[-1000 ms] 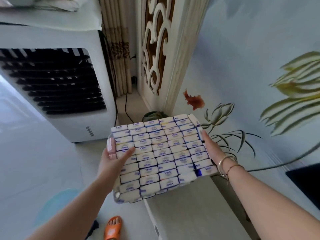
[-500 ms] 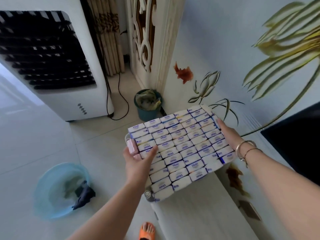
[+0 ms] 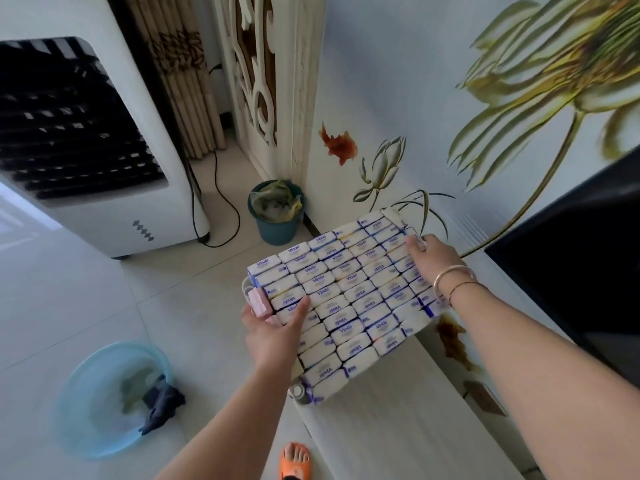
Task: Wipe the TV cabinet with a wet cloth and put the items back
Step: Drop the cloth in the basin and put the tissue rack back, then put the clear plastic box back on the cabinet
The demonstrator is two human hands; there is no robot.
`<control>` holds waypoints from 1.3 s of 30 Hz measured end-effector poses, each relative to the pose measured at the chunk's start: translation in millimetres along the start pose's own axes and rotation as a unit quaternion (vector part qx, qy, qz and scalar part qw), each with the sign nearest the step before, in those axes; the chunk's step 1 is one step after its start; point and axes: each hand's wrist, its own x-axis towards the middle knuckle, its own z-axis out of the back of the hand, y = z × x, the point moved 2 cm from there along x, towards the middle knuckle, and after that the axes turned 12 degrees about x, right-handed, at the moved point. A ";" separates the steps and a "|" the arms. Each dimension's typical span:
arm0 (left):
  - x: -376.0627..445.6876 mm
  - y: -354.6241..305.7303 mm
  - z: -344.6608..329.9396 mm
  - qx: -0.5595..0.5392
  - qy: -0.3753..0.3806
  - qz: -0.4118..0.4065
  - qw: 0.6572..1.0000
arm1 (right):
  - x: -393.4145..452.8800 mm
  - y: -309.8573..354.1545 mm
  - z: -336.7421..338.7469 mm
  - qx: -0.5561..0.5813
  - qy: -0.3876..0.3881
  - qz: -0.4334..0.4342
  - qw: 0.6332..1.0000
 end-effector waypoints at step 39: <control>-842.4 338.8 27.5 0.264 0.653 -0.590 0.395 | -1076.8 -436.1 141.8 0.188 -0.565 -0.436 0.675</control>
